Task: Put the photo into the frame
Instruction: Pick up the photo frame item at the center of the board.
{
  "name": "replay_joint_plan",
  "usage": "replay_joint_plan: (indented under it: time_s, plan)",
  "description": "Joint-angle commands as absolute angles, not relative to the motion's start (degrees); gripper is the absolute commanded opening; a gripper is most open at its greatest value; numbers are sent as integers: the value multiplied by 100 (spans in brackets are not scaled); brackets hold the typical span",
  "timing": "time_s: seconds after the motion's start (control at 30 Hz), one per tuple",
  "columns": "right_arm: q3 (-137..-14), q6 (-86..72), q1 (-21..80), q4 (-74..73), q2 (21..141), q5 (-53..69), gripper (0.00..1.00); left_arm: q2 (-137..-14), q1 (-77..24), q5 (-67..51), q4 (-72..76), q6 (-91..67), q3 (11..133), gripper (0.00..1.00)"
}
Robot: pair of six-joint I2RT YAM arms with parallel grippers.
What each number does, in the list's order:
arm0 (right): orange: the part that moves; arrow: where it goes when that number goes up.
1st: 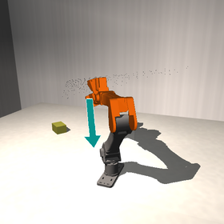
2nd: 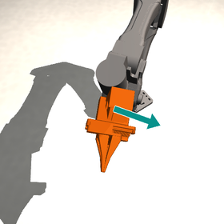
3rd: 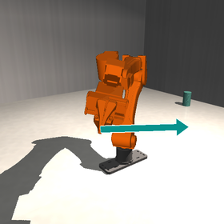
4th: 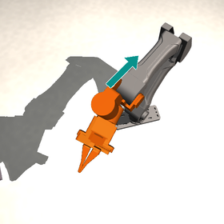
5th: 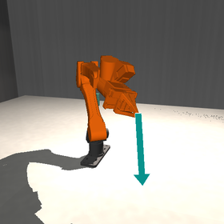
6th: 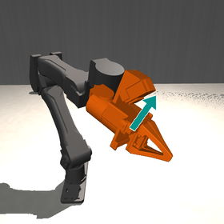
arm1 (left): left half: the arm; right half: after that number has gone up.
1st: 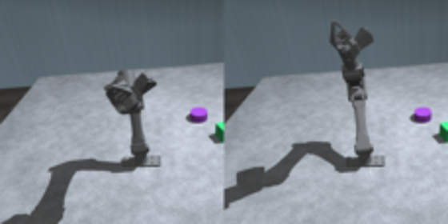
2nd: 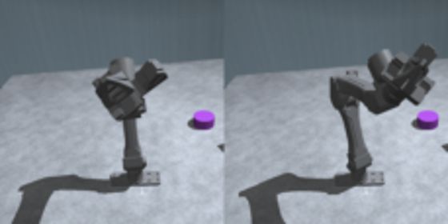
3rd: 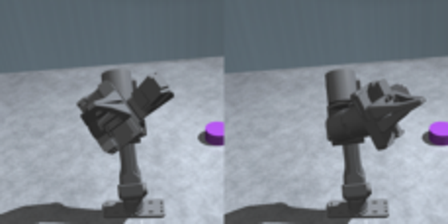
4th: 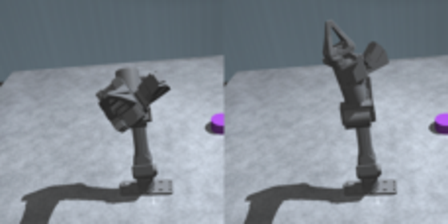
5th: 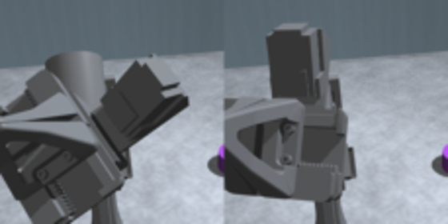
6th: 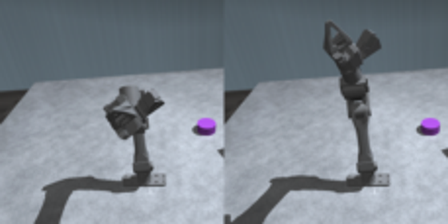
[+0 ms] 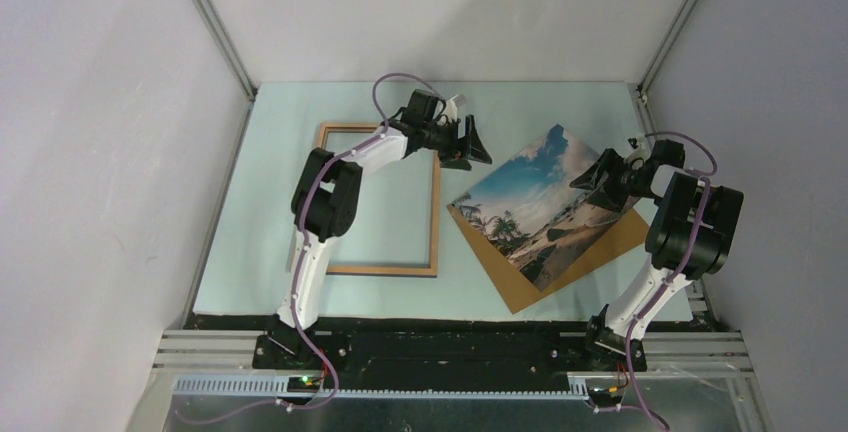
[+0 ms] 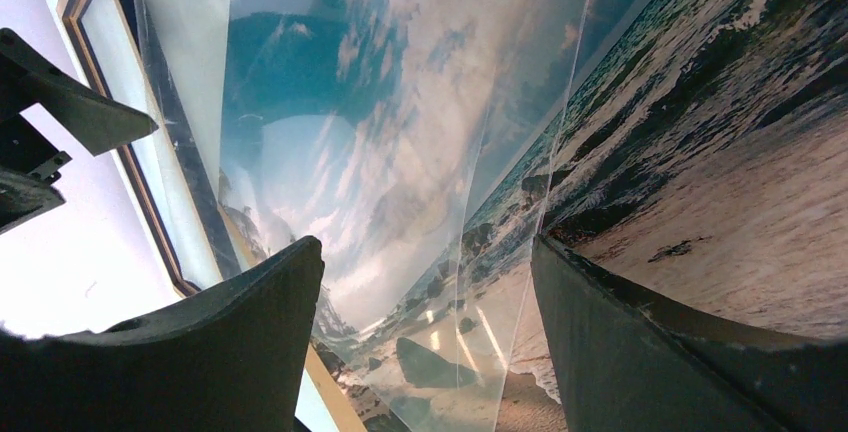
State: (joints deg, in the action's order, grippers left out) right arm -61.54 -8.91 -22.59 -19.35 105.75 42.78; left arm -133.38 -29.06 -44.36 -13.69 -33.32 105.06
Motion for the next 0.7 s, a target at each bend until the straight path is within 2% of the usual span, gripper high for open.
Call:
replay_joint_plan:
  time_s: [0.0,0.37,0.67]
  plan:
    - [-6147,-797,-2159,-2083,10816,4615,80,-12884,-3120,-5362,-400,-3876,10276,88]
    - [-6136,-770,-2188,-2059,10839,4800,80,-12693,-3130,-5290,-53,-4210,9892,87]
    - [-6111,-827,-2197,-1993,10828,4980,80,-12296,-3160,-4661,328,-4838,9057,89]
